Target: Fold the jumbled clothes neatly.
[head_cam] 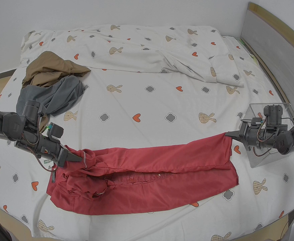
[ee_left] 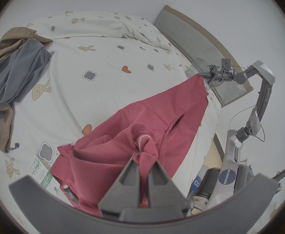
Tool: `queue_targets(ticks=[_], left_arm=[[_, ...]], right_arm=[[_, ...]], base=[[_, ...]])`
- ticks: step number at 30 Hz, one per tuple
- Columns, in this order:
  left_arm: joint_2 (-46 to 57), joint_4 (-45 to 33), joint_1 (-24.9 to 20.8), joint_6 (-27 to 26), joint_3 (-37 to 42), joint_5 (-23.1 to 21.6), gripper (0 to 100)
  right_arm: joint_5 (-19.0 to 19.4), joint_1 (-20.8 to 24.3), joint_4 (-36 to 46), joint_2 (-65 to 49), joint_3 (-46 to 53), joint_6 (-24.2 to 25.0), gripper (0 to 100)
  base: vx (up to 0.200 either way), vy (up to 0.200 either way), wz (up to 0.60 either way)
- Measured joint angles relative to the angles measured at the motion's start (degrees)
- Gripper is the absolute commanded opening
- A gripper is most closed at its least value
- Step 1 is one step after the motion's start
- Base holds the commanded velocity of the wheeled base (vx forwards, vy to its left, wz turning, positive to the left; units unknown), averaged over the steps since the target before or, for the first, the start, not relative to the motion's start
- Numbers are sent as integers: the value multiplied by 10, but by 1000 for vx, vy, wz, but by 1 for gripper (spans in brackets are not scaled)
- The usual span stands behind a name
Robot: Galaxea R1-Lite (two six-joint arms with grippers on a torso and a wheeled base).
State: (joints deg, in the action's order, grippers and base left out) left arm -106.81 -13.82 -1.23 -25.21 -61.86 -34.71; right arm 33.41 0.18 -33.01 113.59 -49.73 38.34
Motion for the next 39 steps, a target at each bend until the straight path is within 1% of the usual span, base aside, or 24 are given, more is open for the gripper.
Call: queue_targets(ticks=[7,14,19,20,32,39], left_arm=[[0,-2,-15,2,0,0,0],[-9,-1,-43,3,20,0,0],[-14,-2,-47,4,25,1,0],[-14,-2,-47,4,25,1,0],[-13,-2,-44,4,26,1,0],[-12,-1,-40,3,26,1,0]], right_arm=[[0,0,45,6,-45,1,0],[-1,1,55,35,-67,-10,0],[-1,-1,56,53,-74,-29,0],[-1,-2,56,55,-76,-34,100],[2,-18,54,78,-55,-57,100],[5,-19,52,82,-47,-55,100]], base=[[0,0,0],[0,0,0],[0,0,0],[0,0,0],[0,0,0],[0,0,0]])
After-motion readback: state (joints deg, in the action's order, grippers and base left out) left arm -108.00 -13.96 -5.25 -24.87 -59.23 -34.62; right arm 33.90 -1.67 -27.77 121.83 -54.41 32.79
